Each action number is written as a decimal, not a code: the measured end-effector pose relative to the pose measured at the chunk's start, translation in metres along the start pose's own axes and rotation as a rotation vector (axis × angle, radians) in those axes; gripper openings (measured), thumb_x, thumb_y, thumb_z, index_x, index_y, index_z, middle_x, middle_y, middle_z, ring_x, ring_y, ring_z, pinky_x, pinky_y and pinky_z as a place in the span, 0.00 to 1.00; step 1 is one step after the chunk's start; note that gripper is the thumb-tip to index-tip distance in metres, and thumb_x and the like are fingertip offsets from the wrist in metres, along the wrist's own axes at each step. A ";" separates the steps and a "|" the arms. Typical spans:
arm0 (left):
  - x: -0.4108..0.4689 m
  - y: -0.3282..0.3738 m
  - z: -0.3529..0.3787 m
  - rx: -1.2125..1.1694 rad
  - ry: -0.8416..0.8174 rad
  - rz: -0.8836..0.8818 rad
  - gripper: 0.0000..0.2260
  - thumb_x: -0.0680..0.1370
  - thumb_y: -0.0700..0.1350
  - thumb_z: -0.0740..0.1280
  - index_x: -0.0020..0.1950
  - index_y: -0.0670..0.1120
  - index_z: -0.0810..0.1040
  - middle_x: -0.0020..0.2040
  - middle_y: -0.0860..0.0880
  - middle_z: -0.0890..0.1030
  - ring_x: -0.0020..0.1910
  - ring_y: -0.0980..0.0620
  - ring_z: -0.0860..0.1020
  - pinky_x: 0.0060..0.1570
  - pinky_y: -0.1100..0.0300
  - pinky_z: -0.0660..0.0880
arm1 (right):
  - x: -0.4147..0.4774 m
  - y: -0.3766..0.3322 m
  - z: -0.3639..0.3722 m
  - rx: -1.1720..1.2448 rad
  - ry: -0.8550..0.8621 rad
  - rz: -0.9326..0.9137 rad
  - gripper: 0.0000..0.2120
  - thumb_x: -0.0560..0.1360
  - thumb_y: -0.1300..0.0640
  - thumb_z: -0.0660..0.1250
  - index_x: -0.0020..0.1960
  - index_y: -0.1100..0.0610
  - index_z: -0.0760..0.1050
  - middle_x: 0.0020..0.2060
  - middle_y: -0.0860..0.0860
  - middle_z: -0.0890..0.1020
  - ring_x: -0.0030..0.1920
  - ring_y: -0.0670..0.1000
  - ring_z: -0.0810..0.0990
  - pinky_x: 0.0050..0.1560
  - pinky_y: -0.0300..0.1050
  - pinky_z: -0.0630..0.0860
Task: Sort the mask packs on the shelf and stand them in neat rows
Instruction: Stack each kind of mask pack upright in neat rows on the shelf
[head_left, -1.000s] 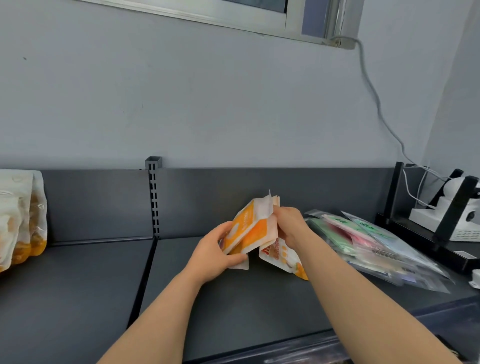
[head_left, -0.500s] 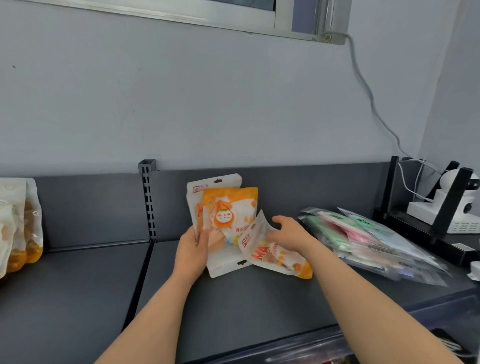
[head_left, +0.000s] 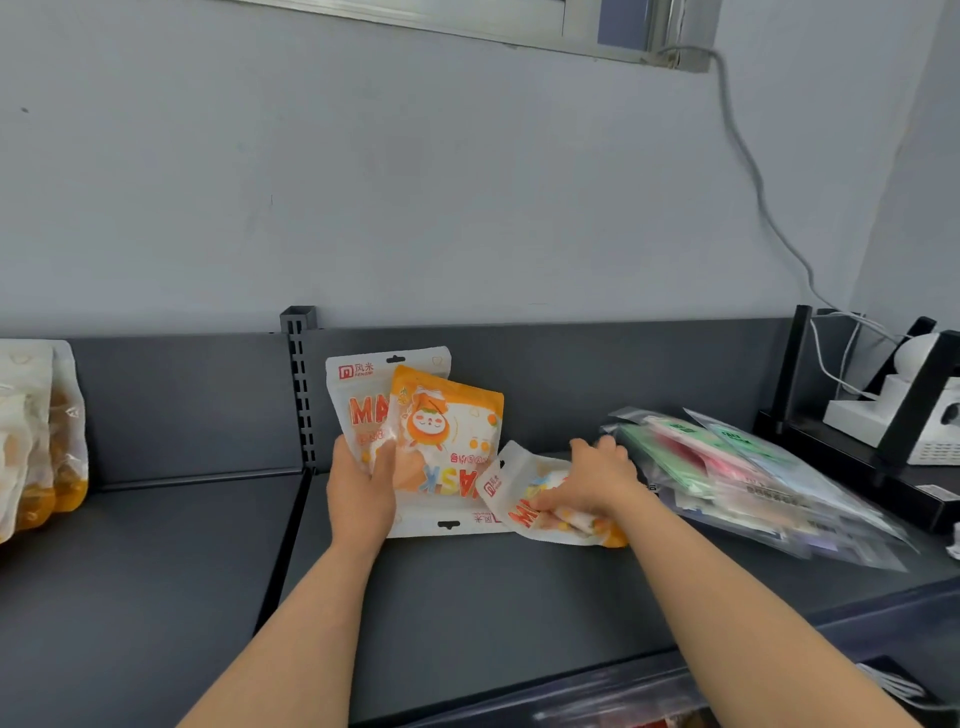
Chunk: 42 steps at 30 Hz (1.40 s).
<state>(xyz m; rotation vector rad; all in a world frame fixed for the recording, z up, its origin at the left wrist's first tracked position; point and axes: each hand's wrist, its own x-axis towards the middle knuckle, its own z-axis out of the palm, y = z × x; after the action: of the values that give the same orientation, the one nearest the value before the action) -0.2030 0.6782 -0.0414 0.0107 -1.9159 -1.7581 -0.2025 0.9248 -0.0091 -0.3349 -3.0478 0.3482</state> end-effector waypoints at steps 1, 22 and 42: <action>0.001 0.002 -0.002 0.002 -0.002 0.020 0.12 0.81 0.45 0.65 0.63 0.46 0.72 0.54 0.51 0.78 0.54 0.50 0.78 0.44 0.61 0.73 | 0.001 -0.003 -0.001 0.017 0.034 -0.060 0.51 0.63 0.35 0.74 0.77 0.53 0.55 0.75 0.58 0.57 0.75 0.60 0.57 0.73 0.55 0.61; 0.015 0.039 -0.066 -0.350 -0.017 -0.063 0.13 0.84 0.51 0.57 0.67 0.51 0.71 0.57 0.51 0.82 0.54 0.51 0.82 0.48 0.57 0.80 | 0.000 -0.110 -0.008 1.303 -0.003 0.055 0.09 0.79 0.52 0.65 0.56 0.55 0.74 0.55 0.52 0.81 0.53 0.54 0.81 0.54 0.53 0.79; 0.017 0.028 -0.038 -0.217 -0.066 -0.154 0.17 0.78 0.48 0.68 0.61 0.49 0.63 0.50 0.55 0.76 0.46 0.56 0.78 0.37 0.59 0.76 | -0.027 -0.041 -0.004 -0.080 -0.153 0.138 0.31 0.71 0.45 0.64 0.72 0.49 0.65 0.70 0.53 0.70 0.70 0.57 0.67 0.68 0.52 0.63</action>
<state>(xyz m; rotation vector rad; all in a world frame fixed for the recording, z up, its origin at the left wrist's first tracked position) -0.1931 0.6413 -0.0090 0.0224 -1.8005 -2.0860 -0.1847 0.8803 0.0034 -0.5493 -3.2035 0.2707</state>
